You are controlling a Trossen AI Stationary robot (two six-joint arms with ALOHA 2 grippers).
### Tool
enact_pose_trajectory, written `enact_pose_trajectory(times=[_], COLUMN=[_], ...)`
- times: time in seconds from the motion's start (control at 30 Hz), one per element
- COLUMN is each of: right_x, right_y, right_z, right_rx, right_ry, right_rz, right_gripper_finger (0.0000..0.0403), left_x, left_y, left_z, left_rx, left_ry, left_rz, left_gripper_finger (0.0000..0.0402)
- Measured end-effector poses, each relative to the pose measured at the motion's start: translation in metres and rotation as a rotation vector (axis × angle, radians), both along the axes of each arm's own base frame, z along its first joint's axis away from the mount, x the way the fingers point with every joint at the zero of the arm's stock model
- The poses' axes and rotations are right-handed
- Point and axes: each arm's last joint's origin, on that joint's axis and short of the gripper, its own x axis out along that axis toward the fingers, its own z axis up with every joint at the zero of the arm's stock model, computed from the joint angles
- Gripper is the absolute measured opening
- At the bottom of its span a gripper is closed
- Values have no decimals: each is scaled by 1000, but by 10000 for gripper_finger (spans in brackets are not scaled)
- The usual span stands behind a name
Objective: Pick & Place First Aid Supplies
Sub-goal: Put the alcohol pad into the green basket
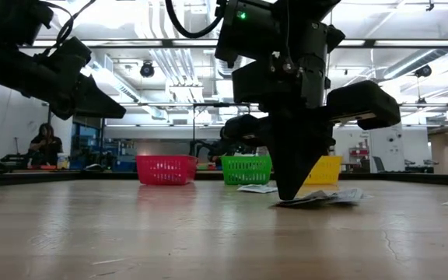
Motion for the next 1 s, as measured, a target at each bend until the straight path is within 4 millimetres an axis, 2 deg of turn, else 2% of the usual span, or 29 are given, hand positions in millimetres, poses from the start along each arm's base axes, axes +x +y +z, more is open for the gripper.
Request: enact_pose_trajectory(times=[0.37, 0.57, 0.83, 1.0], right_x=[1, 1, 2, 2], right_y=[-6, -10, -17, -22], right_z=[7, 12, 20, 28], right_rx=[-3, 5, 15, 19], right_ry=[6, -7, -30, -57], right_rz=[-24, -34, -47, -61], right_gripper_finger=[8, 8, 8, 8], left_x=[0, 1, 8, 9], left_y=[0, -2, -3, -3], left_z=[0, 1, 29, 34], left_rx=[-1, 13, 151, 199], left_ry=[1, 12, -5, 8], left_rz=[-4, -73, -112, -122], left_gripper_finger=[133, 133, 133, 133])
